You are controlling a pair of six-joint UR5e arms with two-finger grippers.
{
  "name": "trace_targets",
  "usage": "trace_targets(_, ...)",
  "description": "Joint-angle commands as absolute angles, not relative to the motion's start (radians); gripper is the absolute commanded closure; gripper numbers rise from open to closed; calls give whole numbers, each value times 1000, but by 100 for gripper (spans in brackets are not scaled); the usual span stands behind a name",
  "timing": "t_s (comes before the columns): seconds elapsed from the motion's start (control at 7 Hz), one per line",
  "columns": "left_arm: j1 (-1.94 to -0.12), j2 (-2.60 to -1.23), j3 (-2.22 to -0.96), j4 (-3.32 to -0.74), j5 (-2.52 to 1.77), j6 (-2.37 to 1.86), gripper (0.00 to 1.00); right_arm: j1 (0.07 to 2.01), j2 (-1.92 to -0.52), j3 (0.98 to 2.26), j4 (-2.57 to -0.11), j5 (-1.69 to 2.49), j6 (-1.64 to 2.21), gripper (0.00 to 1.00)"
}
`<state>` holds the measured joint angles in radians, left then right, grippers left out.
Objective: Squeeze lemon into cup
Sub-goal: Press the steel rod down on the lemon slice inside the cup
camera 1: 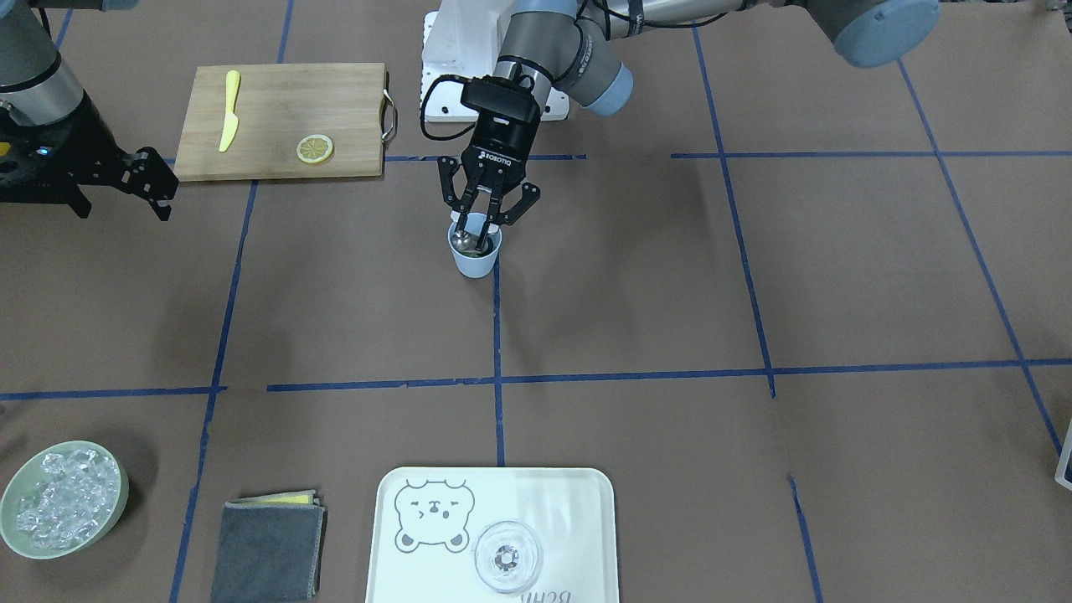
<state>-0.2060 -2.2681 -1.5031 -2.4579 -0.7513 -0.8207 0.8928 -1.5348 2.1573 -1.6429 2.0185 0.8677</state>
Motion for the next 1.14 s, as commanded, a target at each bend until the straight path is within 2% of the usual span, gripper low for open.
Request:
trace_targets(0.0,-201,-2272,-1496,-2461,-752,-819,100,893,-1532,2157,-1643,2019,868,0)
trace_targets(0.43,-201,-2284,-1515,-2461,-761,-798,100,893,-1531,2155,-1643,2019,868,0)
trace_targets(0.86,-213,-2270,-1701,-2470,-764,-602,100,894,-1532,2158,-1643,2020,868,0)
trace_targets(1.0,-242,-2272,-1718,-2470,-764,-595,100,896,-1532,2160,-1643,2020,868,0)
